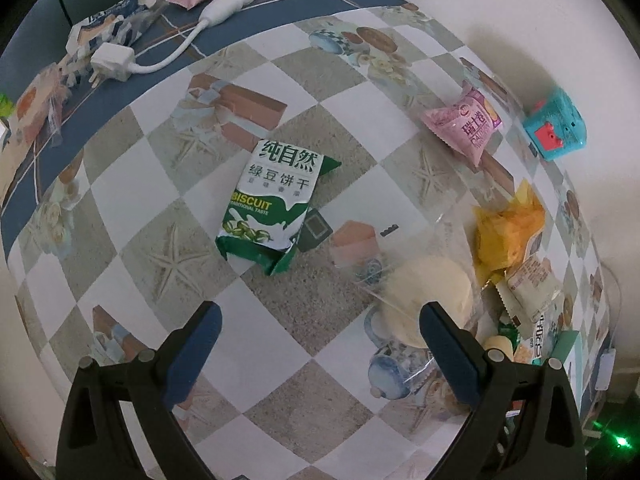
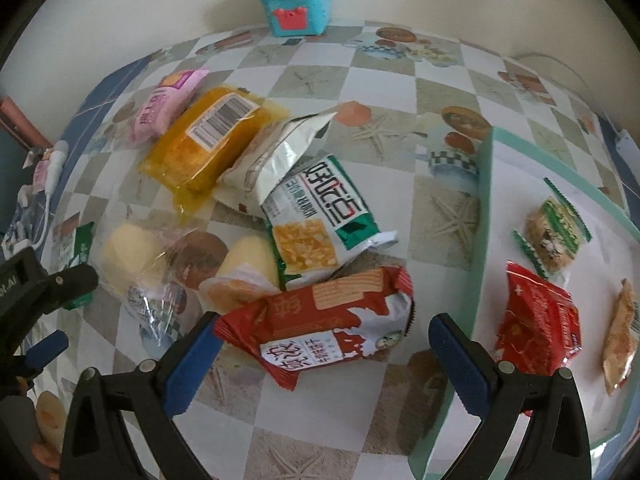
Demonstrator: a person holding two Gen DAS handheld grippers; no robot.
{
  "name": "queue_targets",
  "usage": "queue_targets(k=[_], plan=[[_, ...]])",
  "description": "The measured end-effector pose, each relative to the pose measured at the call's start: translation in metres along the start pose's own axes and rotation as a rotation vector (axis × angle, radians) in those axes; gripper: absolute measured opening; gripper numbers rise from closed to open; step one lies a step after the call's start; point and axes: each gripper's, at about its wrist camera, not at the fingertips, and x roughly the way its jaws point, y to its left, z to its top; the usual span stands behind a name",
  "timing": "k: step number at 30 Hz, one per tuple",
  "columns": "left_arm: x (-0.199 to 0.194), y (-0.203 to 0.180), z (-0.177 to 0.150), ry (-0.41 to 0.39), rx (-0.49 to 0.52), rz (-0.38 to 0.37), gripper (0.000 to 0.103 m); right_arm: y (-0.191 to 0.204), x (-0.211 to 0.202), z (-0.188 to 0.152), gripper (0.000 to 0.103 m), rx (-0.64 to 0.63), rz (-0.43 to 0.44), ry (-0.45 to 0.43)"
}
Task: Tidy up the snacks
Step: 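Grasp the round bun bag with the left tool while the right tool grasps the milk-biscuit pack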
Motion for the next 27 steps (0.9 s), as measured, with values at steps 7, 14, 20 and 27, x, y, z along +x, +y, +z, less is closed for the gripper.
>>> queue_targets(k=[7, 14, 20, 27], plan=[[0.001, 0.006, -0.001, 0.005, -0.011, 0.000, 0.099, 0.008, 0.003, -0.002, 0.097, -0.070, -0.010, -0.052], [0.002, -0.001, 0.000, 0.003, -0.012, -0.029, 0.099, -0.001, 0.005, -0.006, 0.080, -0.033, 0.040, -0.057], [0.004, -0.023, 0.002, -0.020, 0.015, -0.058, 0.099, -0.011, 0.002, -0.003, 0.071, 0.012, 0.083, -0.056], [0.015, -0.047, 0.007, -0.032, 0.051, -0.099, 0.099, -0.025, -0.003, 0.000, 0.067, 0.077, 0.130, -0.052]])
